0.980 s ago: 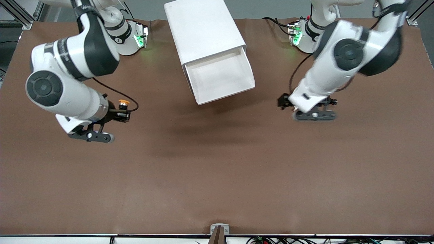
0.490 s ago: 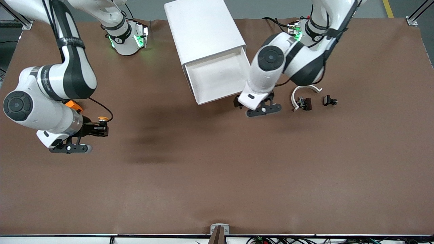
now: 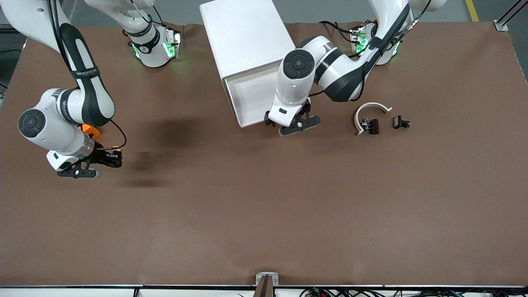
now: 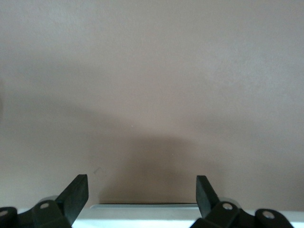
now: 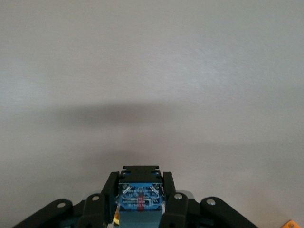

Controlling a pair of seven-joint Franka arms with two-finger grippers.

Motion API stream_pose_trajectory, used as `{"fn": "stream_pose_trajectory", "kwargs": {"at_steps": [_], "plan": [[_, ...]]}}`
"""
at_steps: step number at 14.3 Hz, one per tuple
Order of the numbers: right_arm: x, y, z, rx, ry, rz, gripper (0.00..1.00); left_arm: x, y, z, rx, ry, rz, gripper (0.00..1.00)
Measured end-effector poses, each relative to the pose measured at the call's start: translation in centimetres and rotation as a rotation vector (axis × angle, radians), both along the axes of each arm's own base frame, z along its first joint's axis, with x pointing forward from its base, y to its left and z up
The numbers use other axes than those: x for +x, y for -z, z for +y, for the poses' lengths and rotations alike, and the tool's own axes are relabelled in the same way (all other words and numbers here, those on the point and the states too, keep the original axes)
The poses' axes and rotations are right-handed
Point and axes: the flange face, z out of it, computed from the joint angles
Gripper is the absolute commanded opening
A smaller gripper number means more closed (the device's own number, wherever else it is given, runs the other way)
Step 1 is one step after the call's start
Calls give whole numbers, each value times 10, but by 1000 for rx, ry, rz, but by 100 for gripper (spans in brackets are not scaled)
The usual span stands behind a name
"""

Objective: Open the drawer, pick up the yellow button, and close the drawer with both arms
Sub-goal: 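Push the drawer closed with the left gripper while the right gripper carries the button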

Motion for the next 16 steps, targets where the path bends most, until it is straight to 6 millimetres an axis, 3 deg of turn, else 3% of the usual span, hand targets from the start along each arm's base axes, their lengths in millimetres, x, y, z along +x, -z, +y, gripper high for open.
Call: {"fn": "stream_pose_trajectory", "kwargs": {"at_steps": [5,8,12,16], "plan": [[-2,16,-26,-12,6,-56,0,-5,2,-6,-13,-52,32,100],[-3,33,-43,-20,20,-72,0,-19,2,-17,-41,-63,90,100],[-5,59,-45,-21,22,-59,0,-42,3,-31,-57,-85,188,100],[-8,72,-45,-19,22,-40,0,-59,11,-45,-66,-144,262,100]]}}
